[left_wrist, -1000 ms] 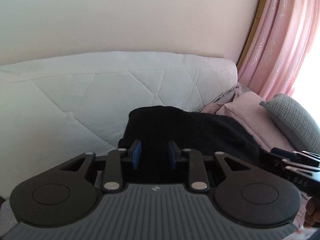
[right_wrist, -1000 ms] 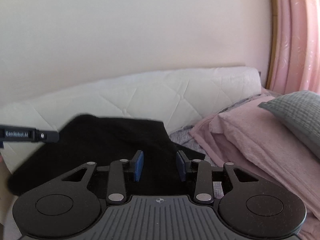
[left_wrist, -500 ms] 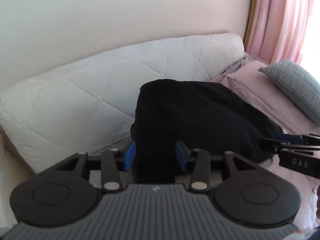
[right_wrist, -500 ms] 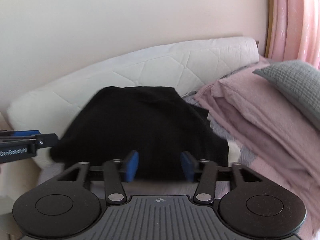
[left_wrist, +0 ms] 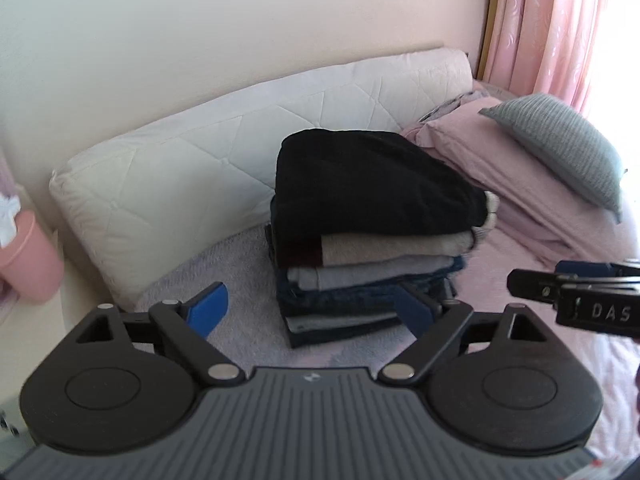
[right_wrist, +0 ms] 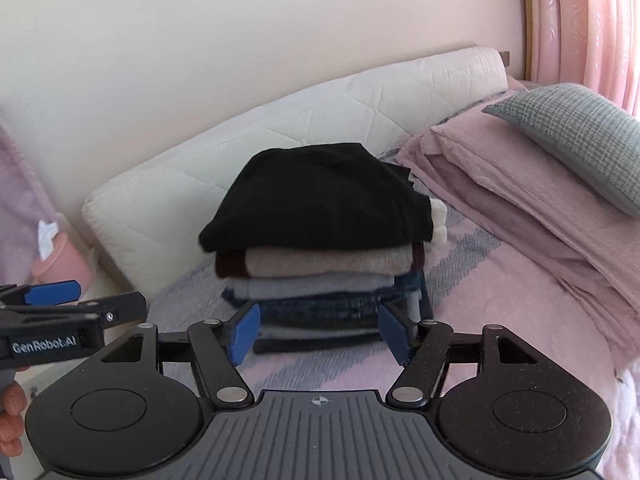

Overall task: Fold large clothes
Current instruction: 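Open both grippers and pull them back from the stack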

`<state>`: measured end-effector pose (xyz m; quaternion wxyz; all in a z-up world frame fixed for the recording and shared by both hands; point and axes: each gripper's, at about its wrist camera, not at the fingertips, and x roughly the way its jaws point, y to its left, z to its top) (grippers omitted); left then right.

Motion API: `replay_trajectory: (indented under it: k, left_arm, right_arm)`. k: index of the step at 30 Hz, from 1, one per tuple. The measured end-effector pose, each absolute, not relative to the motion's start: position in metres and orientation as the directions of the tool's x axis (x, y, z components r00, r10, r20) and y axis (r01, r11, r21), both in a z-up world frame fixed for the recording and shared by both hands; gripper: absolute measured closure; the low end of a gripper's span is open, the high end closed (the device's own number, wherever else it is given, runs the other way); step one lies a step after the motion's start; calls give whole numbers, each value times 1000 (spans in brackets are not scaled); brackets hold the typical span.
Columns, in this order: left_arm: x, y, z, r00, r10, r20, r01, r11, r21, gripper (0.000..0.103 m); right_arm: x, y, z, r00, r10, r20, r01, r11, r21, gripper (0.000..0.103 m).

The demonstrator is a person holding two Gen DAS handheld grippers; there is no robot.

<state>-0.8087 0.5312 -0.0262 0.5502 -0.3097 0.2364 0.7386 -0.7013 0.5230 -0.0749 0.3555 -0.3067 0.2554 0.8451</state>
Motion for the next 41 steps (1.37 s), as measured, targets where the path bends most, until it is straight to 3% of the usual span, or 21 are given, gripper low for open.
replay_trajectory:
  k: [5,17,41]
  left_arm:
    - [-790,491,-12,-218,667,-713,-949,-315,-4,10]
    - [-751,420,-9,-212,654,-726,-952,-307,2,10]
    - [-744,408,-10,-211,661,-720,-961,-274,30,10]
  right_arm:
    - [-675,480,-67,-548,431,-716,-748,-636,190,40]
    - [-632,428,-59,-550,402,-732,-728,-661,184,40]
    - [-624,413,-48,-553,412,-724,-729,-660,181,40]
